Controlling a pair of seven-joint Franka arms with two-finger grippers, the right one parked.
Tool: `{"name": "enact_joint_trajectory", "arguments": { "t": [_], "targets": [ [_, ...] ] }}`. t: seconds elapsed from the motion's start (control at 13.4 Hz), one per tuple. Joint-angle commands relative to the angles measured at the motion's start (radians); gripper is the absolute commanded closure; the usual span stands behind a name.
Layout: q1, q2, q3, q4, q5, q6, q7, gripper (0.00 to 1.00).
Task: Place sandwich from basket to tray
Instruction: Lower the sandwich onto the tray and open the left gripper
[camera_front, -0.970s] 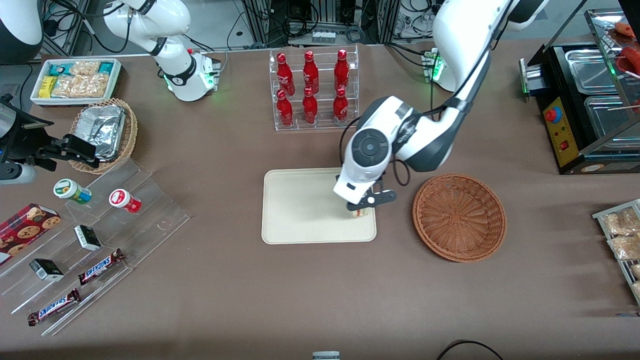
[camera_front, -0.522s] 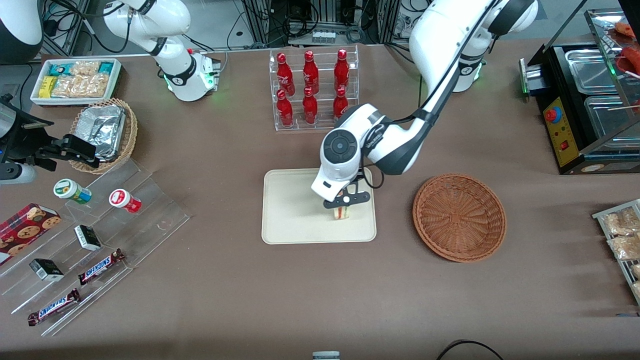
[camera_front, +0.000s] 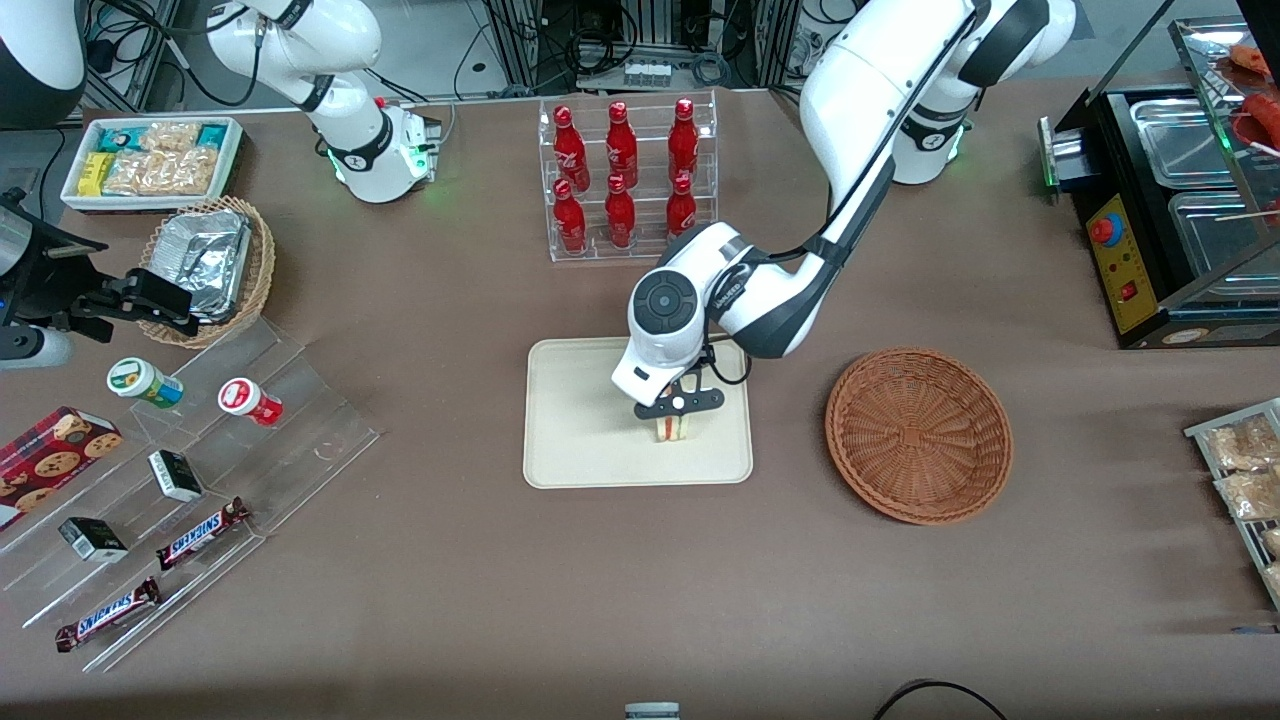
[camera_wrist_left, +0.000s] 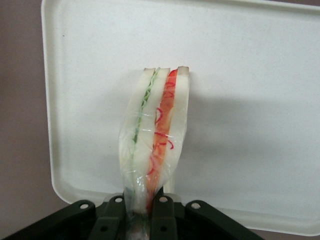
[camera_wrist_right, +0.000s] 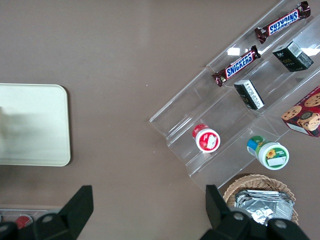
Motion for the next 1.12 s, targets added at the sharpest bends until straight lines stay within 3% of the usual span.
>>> {"name": "enact_joint_trajectory", "arguments": {
  "t": [0.0, 0.15, 0.22, 0.37, 0.82, 1.04],
  "targets": [
    [-0.026, 0.033, 0.013, 0.033, 0.022, 0.025, -0.023, 1.00],
    [-0.029, 0.039, 0.013, 0.033, 0.048, 0.023, -0.035, 1.00],
    [-0.029, 0.040, 0.013, 0.033, 0.048, 0.025, -0.041, 0.84],
    [-0.029, 0.042, 0.013, 0.033, 0.060, 0.025, -0.032, 0.00],
    [-0.012, -0.050, 0.014, 0.041, 0.057, 0.003, -0.064, 0.00],
    [0.011, -0.137, 0.013, 0.041, 0.057, -0.110, -0.067, 0.00]
  ]
}}
